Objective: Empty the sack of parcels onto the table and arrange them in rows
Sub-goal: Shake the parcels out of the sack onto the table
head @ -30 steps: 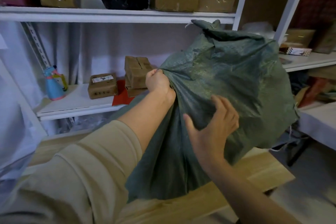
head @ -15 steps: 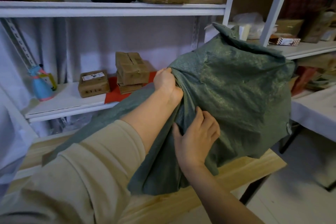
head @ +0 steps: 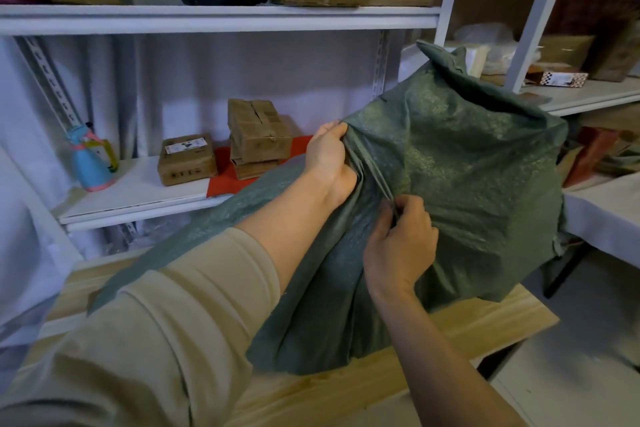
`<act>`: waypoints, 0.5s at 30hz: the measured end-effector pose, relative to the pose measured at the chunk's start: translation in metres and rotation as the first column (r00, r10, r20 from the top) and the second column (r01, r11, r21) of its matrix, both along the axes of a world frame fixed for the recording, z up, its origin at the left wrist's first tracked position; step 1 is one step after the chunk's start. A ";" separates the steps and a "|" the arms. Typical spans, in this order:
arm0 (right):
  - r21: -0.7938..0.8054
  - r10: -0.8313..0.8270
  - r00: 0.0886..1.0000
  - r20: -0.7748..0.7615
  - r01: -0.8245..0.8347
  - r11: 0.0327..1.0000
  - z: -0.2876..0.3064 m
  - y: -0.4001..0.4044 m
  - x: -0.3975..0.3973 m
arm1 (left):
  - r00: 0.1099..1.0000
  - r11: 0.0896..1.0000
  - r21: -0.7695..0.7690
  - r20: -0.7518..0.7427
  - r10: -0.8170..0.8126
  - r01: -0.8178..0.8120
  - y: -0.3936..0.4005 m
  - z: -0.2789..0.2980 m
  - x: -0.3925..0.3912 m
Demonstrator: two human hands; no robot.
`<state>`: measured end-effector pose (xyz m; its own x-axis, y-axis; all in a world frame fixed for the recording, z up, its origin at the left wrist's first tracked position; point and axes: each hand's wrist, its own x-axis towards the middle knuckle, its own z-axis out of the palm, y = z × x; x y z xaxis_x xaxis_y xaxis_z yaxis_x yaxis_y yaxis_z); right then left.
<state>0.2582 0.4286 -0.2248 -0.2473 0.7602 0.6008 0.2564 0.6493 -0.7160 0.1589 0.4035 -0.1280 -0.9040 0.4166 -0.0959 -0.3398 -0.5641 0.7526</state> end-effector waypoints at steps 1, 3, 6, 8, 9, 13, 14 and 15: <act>-0.024 0.004 1.000 -0.004 -0.004 1.000 0.004 0.000 -0.001 | 1.000 1.000 -0.010 -0.022 -0.007 0.007 -0.001 0.000 0.000; -0.027 0.001 1.000 0.007 -0.001 1.000 0.010 0.000 -0.003 | 0.999 1.000 -0.029 -0.051 -0.007 0.006 -0.003 0.001 -0.001; 0.054 -0.030 0.998 0.060 0.027 0.998 0.013 -0.001 -0.005 | 0.998 0.998 -0.070 -0.069 -0.005 0.000 -0.006 0.003 -0.002; 0.090 -0.031 0.992 0.121 0.020 0.996 0.016 0.001 -0.004 | 0.998 0.997 -0.077 -0.065 0.004 -0.009 -0.006 0.003 -0.003; 0.091 -0.031 0.985 0.168 0.016 0.996 0.018 0.002 -0.003 | 0.998 0.997 -0.077 -0.067 0.011 -0.016 -0.007 0.002 -0.004; -0.053 0.016 0.973 0.232 -0.004 0.999 0.030 0.007 -0.003 | 0.994 0.995 -0.100 -0.108 0.002 -0.013 -0.008 0.003 -0.001; -0.081 0.035 0.977 0.208 -0.018 0.997 0.031 0.008 -0.004 | 0.990 0.993 -0.117 -0.140 -0.004 -0.013 -0.009 0.004 -0.001; -0.099 0.048 0.983 0.177 -0.031 0.995 0.032 0.008 -0.006 | 0.981 0.989 -0.144 -0.195 -0.010 -0.019 -0.012 0.006 -0.001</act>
<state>0.2523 0.4368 -0.1924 -0.3752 0.7995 0.4691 0.3614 0.5922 -0.7202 0.1582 0.3914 -0.1225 -0.9130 0.4073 0.0230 -0.1765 -0.4454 0.8778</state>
